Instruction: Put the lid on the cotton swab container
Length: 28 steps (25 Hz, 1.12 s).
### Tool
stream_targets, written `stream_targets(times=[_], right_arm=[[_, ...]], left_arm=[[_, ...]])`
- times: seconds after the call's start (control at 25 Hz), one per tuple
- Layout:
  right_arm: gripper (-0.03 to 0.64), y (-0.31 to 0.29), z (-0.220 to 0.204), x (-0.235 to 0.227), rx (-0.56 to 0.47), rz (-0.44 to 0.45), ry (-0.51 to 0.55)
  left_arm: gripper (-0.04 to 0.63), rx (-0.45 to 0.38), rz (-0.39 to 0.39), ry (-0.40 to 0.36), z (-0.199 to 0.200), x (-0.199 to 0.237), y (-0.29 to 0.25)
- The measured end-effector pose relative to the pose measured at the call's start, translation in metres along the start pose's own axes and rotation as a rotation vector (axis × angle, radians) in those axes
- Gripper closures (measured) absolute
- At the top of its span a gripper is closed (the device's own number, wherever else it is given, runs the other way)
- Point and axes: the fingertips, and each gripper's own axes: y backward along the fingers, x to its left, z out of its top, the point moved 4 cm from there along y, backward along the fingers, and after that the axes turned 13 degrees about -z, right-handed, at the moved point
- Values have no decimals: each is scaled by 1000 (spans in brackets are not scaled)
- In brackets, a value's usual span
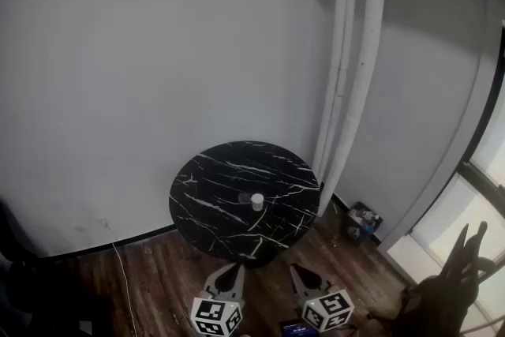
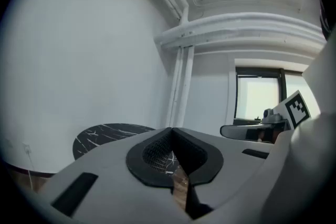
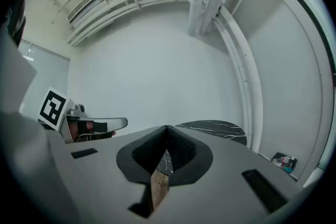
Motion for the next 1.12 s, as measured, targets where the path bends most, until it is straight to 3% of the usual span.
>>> stream_targets(times=[0.4, 0.6, 0.76, 0.92, 1.12], right_arm=[[600, 5, 1, 2, -11, 9, 0], [600, 13, -6, -4, -3, 45, -93], [600, 20, -12, -16, 3, 58, -132], [600, 20, -14, -19, 6, 61, -88], [600, 9, -15, -30, 2, 56, -67]], left_arm=[[581, 69, 65, 0, -6, 5, 14], [581, 87, 48, -28, -12, -8, 18], [581, 81, 60, 0, -18, -16, 18], [581, 67, 80, 46, -22, -14, 19], [581, 115, 113, -16, -24, -11, 3]])
